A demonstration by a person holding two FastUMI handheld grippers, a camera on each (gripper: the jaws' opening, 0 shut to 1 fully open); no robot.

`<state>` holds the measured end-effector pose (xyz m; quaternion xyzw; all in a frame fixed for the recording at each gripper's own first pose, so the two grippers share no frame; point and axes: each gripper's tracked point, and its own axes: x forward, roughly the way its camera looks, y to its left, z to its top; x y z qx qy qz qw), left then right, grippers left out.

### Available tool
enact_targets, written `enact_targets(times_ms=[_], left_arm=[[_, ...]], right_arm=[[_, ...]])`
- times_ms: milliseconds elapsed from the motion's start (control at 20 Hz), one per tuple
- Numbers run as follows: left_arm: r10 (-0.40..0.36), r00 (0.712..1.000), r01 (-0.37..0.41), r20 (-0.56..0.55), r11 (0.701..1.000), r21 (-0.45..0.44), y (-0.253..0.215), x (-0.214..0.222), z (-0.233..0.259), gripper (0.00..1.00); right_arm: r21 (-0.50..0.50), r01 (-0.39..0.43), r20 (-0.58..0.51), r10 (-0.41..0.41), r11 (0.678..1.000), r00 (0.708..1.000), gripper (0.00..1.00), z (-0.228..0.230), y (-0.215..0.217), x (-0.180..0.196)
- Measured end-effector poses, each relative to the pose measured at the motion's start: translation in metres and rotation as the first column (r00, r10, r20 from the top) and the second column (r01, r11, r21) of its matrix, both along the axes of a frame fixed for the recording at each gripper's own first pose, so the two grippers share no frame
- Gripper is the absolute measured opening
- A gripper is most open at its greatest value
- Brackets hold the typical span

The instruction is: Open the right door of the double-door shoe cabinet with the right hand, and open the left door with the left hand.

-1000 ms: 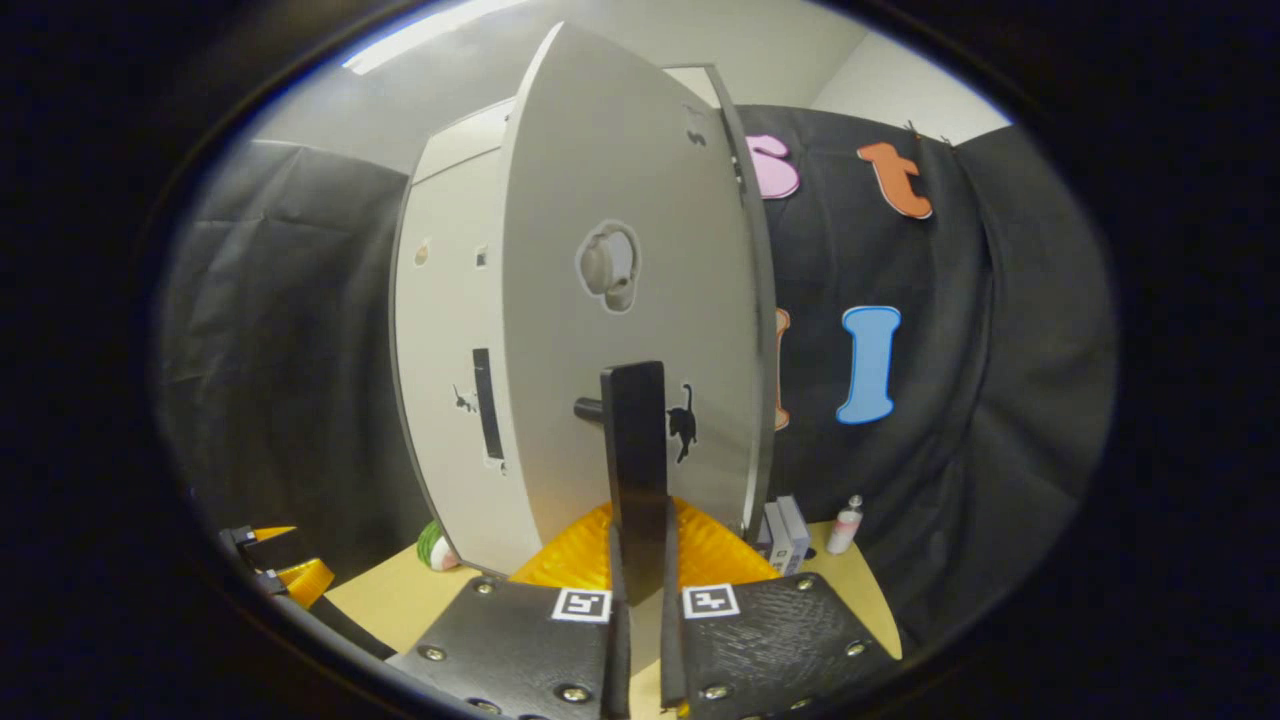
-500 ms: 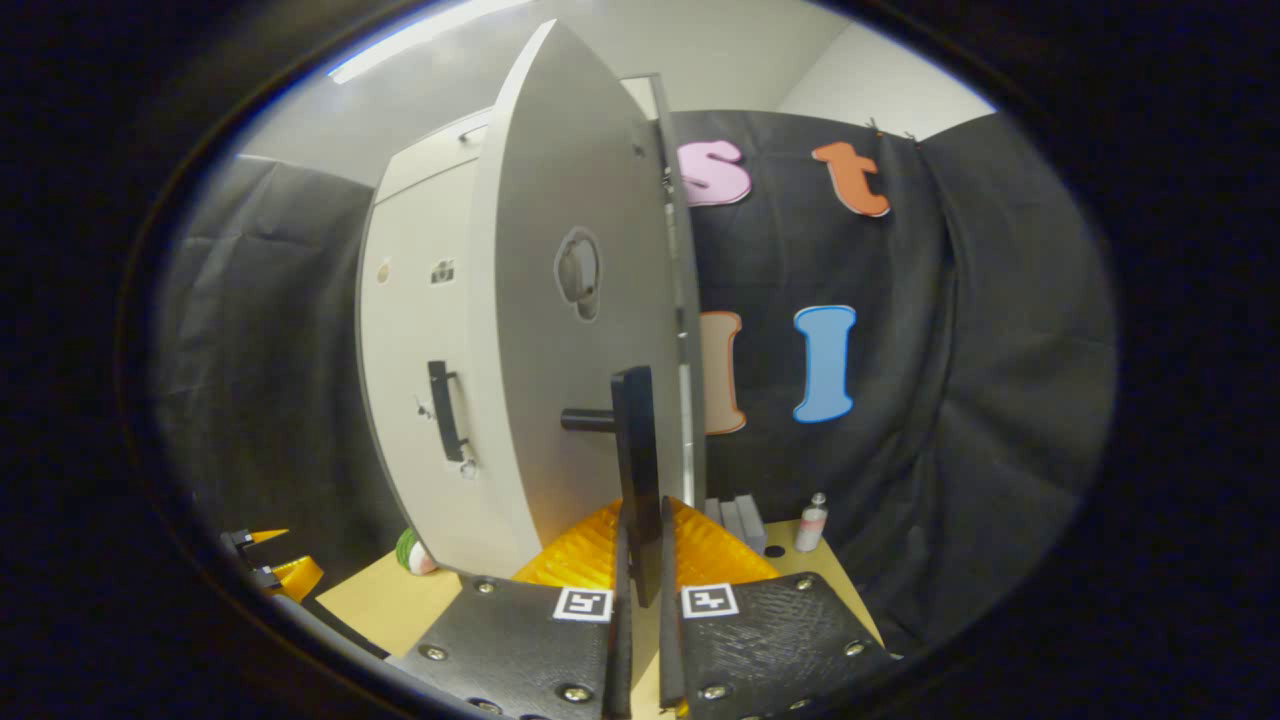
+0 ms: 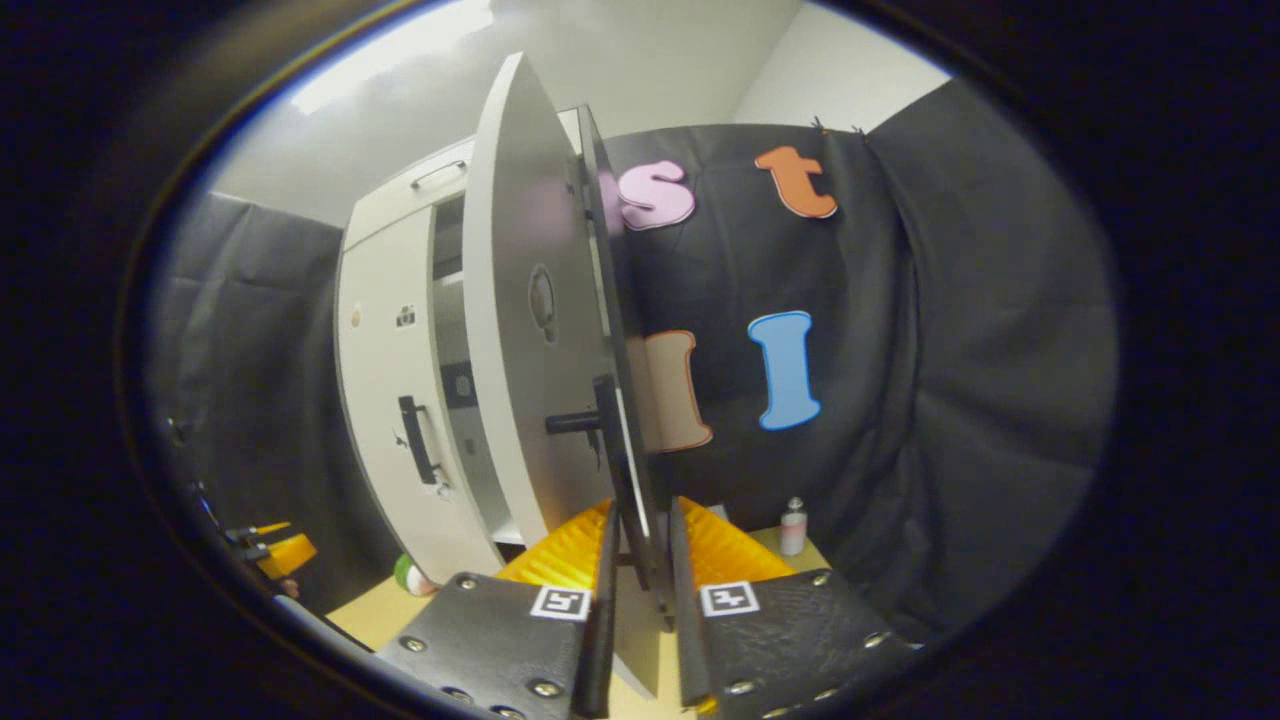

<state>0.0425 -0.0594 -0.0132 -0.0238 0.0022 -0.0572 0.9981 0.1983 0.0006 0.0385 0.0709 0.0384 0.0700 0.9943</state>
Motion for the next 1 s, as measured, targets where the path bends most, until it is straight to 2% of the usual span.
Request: enact_targets(times_ms=[50, 150, 250, 400, 450, 500, 750, 900, 950, 1000], left_arm=[[0.016, 1.000, -0.016, 0.004, 1.000, 0.009, 0.001, 0.006, 0.003, 0.95], [0.048, 0.999, -0.048, 0.003, 0.997, 0.055, 0.006, 0.017, 0.006, 0.95], [0.045, 0.999, -0.046, 0.012, 0.995, 0.086, 0.001, 0.031, 0.012, 0.95], [0.049, 0.999, -0.049, -0.001, 0.991, 0.123, -0.005, 0.046, 0.013, 0.96], [0.047, 0.999, -0.046, -0.011, 0.991, 0.125, -0.008, 0.053, 0.014, 0.96], [0.039, 0.999, -0.038, -0.012, 0.992, 0.120, -0.013, 0.060, 0.017, 0.95], [0.044, 0.999, -0.045, 0.017, 0.993, 0.110, -0.026, 0.104, 0.041, 0.95], [0.041, 0.999, -0.040, -0.004, 0.996, 0.079, -0.036, 0.136, 0.050, 0.95], [0.035, 0.999, -0.034, -0.015, 0.997, 0.072, -0.039, 0.146, 0.052, 0.95], [0.028, 0.999, -0.027, -0.017, 0.998, 0.065, -0.043, 0.154, 0.056, 0.95]], right_arm=[[0.004, 0.026, 0.012, -0.026, 1.000, 1.000, 0.39, -0.001, -0.007, -0.003], [0.018, 0.067, 0.045, -0.067, 0.998, 0.997, 0.68, 0.001, -0.015, -0.017], [0.018, 0.085, 0.071, -0.086, 0.996, 0.994, 0.97, 0.005, -0.019, -0.027], [0.027, 0.081, 0.092, -0.084, 0.996, 0.992, 1.00, 0.009, -0.016, -0.045], [0.042, 0.079, 0.095, -0.083, 0.996, 0.992, 0.97, 0.009, -0.015, -0.053], [0.053, 0.078, 0.095, -0.082, 0.996, 0.992, 1.00, 0.011, -0.013, -0.060], [0.071, 0.083, 0.109, -0.091, 0.994, 0.990, 1.00, 0.014, -0.001, -0.099], [0.052, 0.061, 0.128, -0.068, 0.997, 0.990, 1.00, 0.013, 0.021, -0.129], [0.033, 0.052, 0.142, -0.057, 0.998, 0.988, 0.97, 0.013, 0.028, -0.137], [0.016, 0.049, 0.162, -0.051, 0.999, 0.986, 1.00, 0.015, 0.034, -0.146]])
